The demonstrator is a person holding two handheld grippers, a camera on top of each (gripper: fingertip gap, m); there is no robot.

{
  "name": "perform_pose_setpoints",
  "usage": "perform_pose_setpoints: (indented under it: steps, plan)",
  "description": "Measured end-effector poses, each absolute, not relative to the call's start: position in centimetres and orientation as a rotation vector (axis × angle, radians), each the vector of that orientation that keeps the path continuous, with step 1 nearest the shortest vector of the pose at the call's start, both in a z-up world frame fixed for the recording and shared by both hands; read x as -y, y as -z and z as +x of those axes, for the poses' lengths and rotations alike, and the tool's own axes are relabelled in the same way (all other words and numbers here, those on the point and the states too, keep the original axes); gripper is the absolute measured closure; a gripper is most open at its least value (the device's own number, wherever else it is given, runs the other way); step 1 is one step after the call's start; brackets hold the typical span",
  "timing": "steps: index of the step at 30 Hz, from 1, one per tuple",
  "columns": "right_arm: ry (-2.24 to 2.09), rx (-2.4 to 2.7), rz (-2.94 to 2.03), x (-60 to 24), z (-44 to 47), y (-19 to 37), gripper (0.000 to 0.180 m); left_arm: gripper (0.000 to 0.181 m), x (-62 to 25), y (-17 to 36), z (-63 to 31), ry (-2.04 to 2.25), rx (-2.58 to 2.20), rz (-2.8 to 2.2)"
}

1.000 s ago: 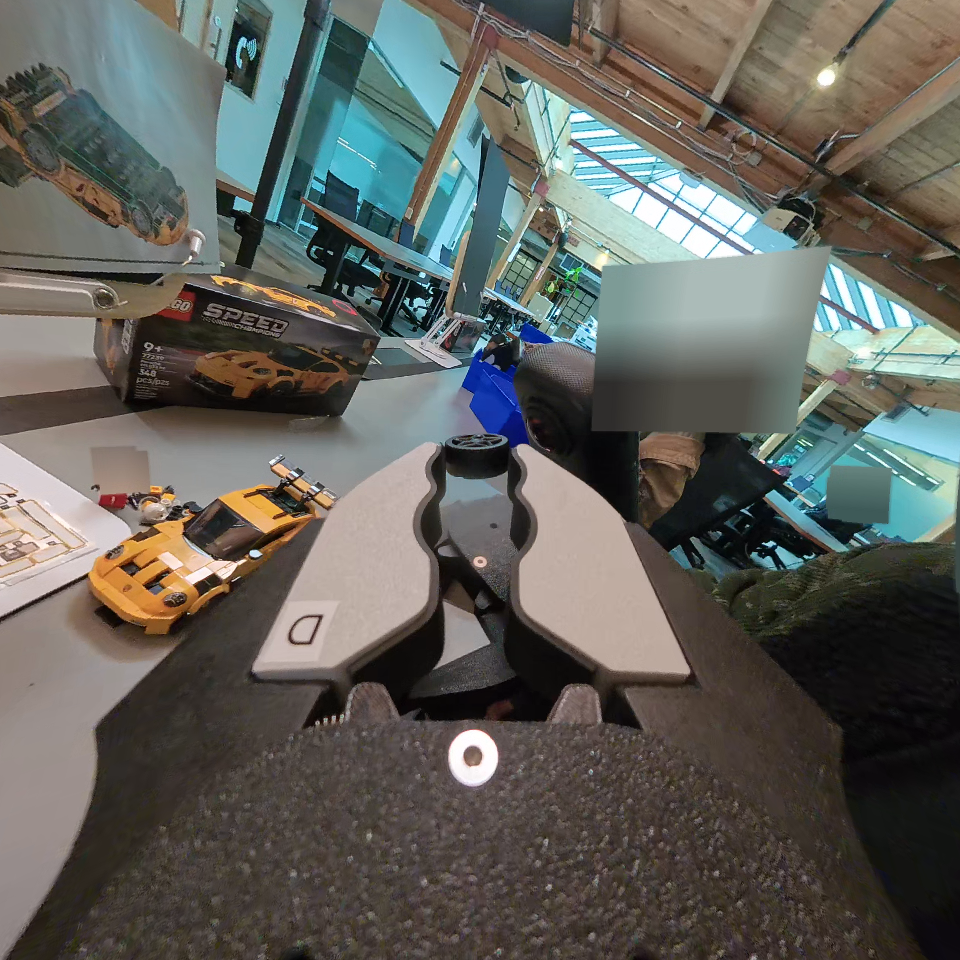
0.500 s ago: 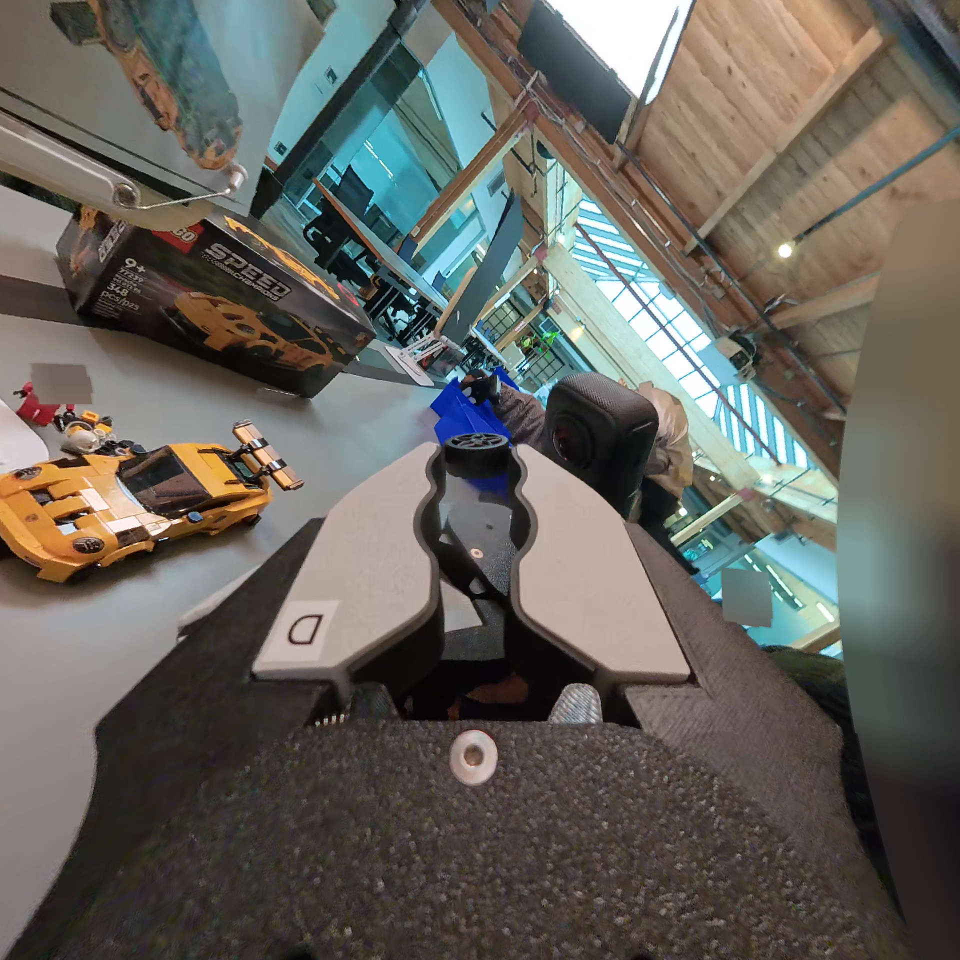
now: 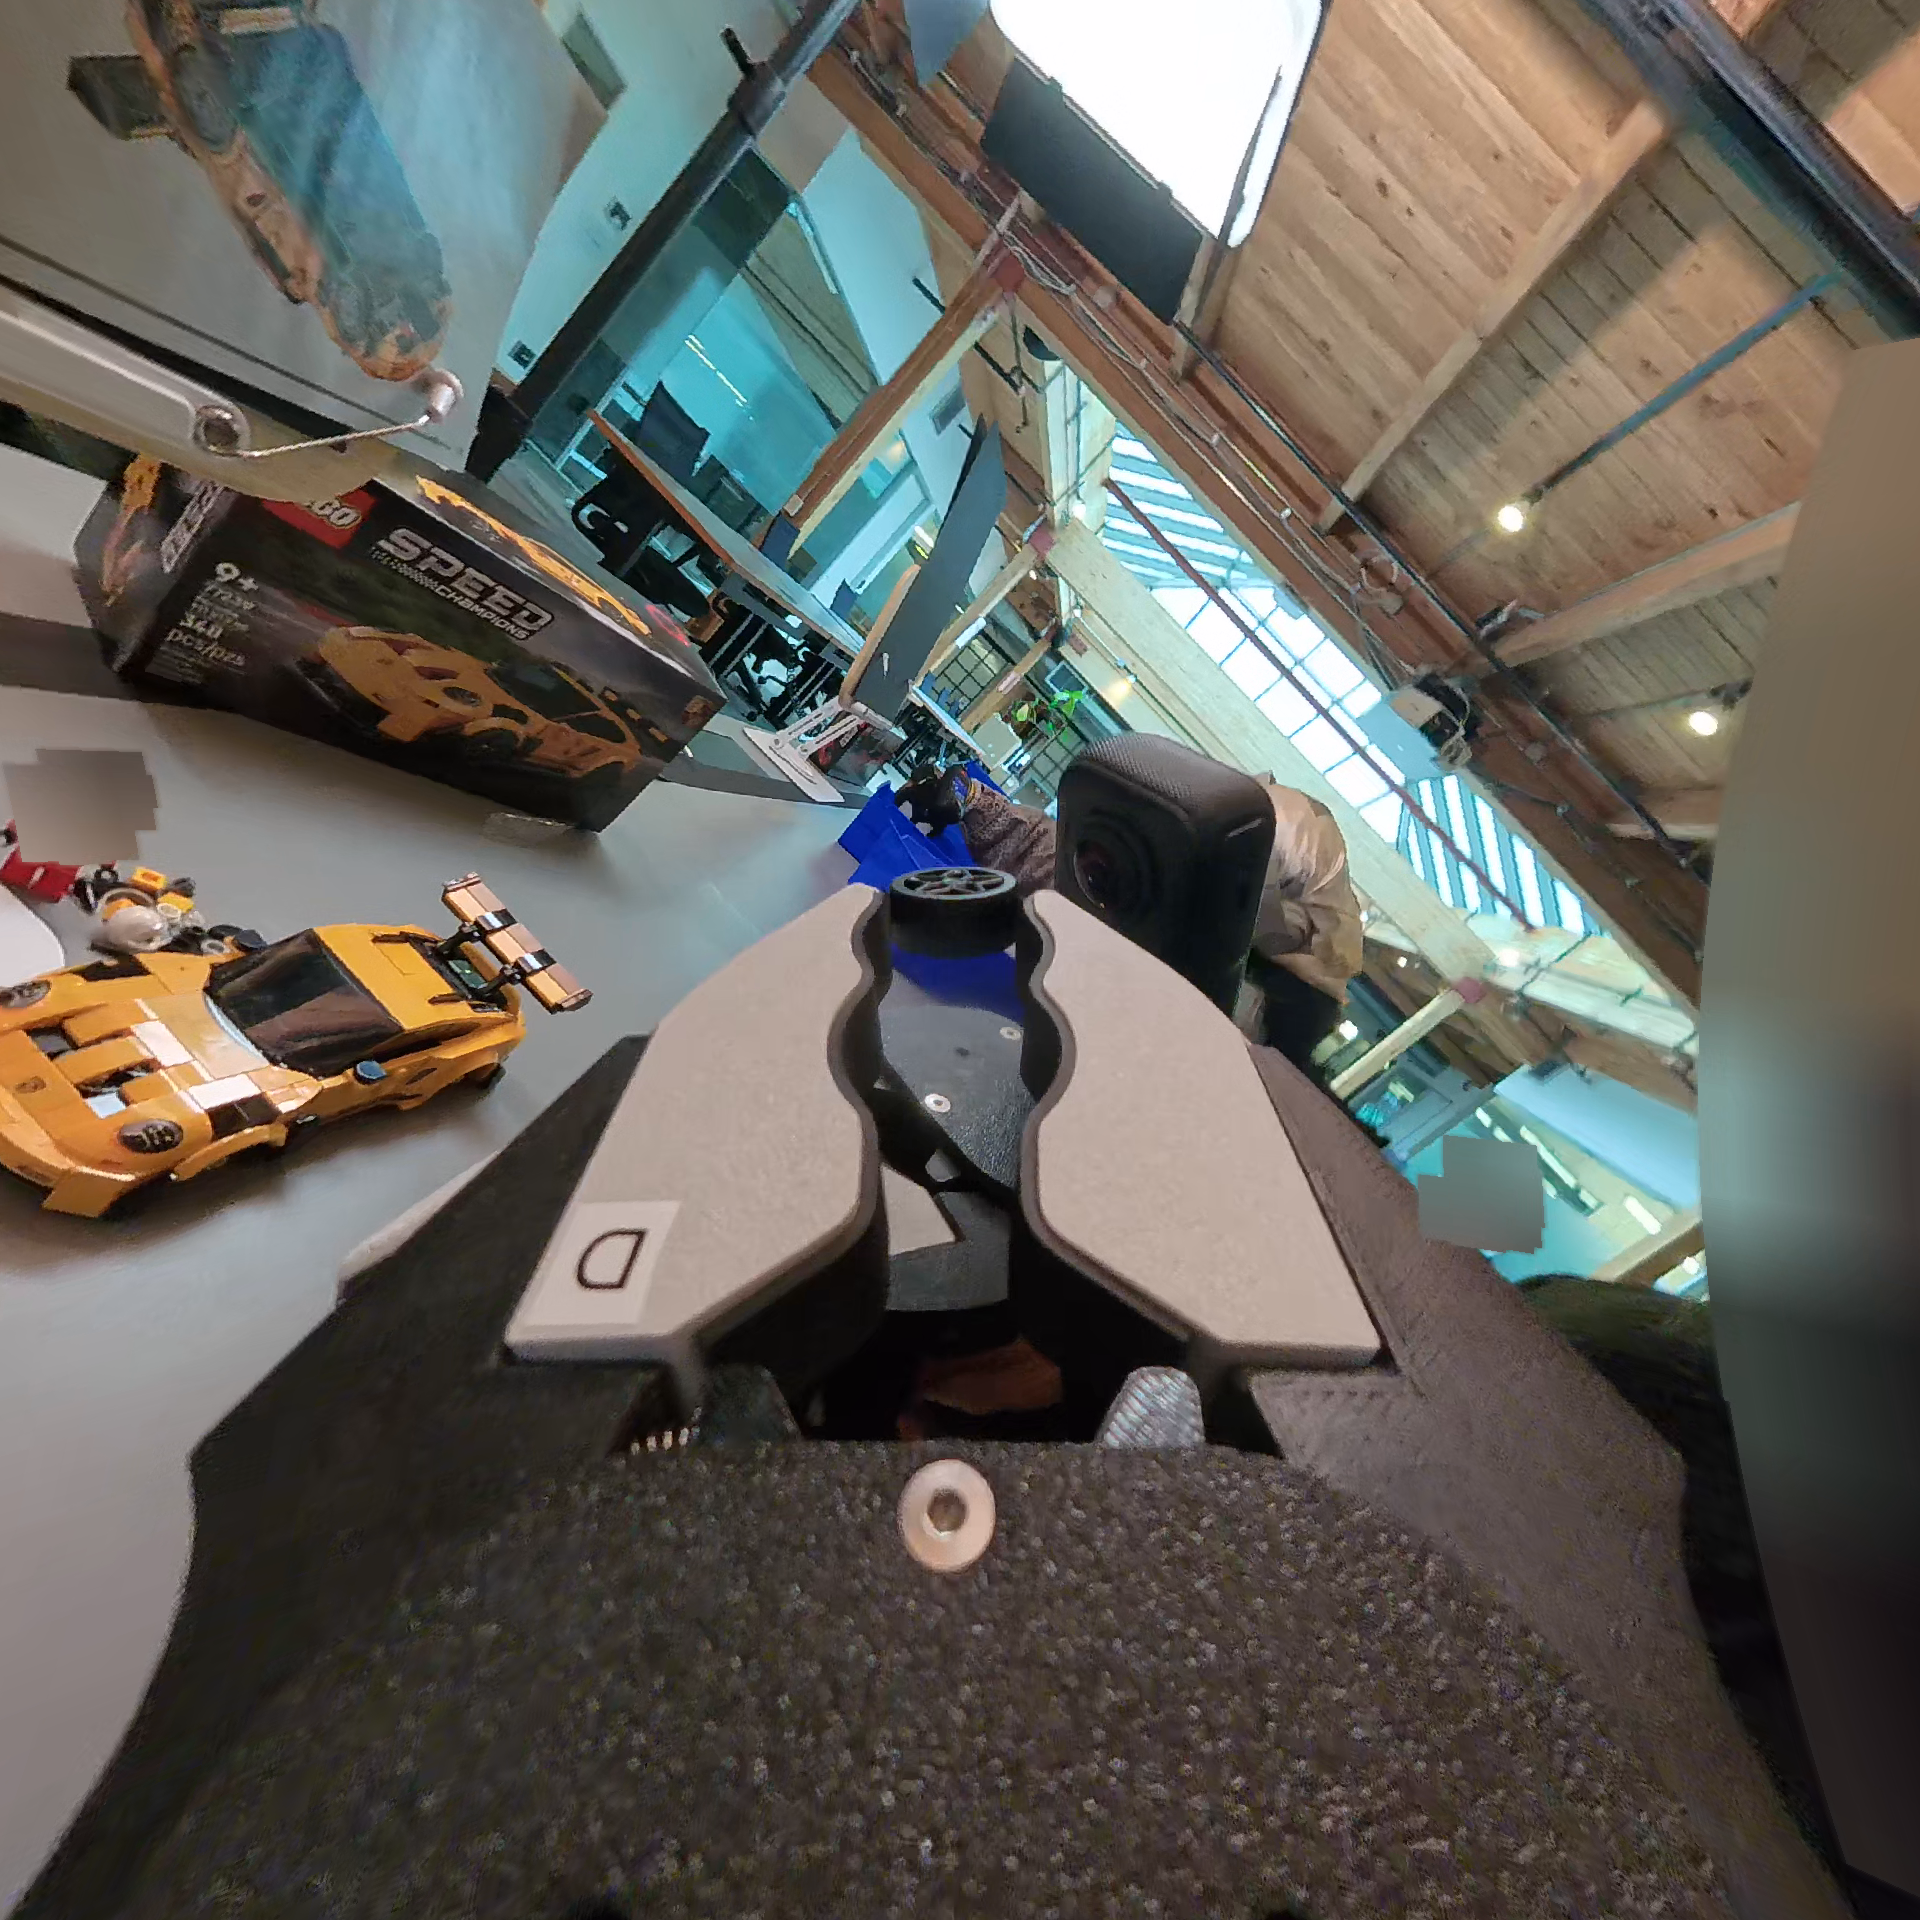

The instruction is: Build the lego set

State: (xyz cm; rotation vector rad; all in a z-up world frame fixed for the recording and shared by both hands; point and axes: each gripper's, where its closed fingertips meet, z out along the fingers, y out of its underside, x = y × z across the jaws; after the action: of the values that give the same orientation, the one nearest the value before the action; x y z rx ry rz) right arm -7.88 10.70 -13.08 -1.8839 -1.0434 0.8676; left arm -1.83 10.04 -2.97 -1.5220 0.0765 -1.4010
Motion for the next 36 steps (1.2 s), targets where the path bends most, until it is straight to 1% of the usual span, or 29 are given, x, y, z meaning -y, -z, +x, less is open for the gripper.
perform_pose_setpoints:
  steps: [9,14,22,36]
  plan:
    - [-0.848,1.066,-1.875,-10.4,-7.8,13.3,0.180,0.158,-9.6,3.1,-2.0,1.245,-0.216,-1.486]
    - [-0.832,1.058,-1.873,-10.7,-7.6,13.3,0.180,0.159,-9.9,3.3,-2.2,1.063,-0.293,-1.503]
    - [-0.802,1.053,-1.884,-11.2,-7.4,13.8,0.180,0.158,-10.4,4.0,-2.3,0.867,-0.308,-1.571]
    - [-0.782,1.047,-1.883,-11.6,-7.3,13.9,0.180,0.159,-10.0,3.7,-2.0,0.628,-0.408,-1.558]
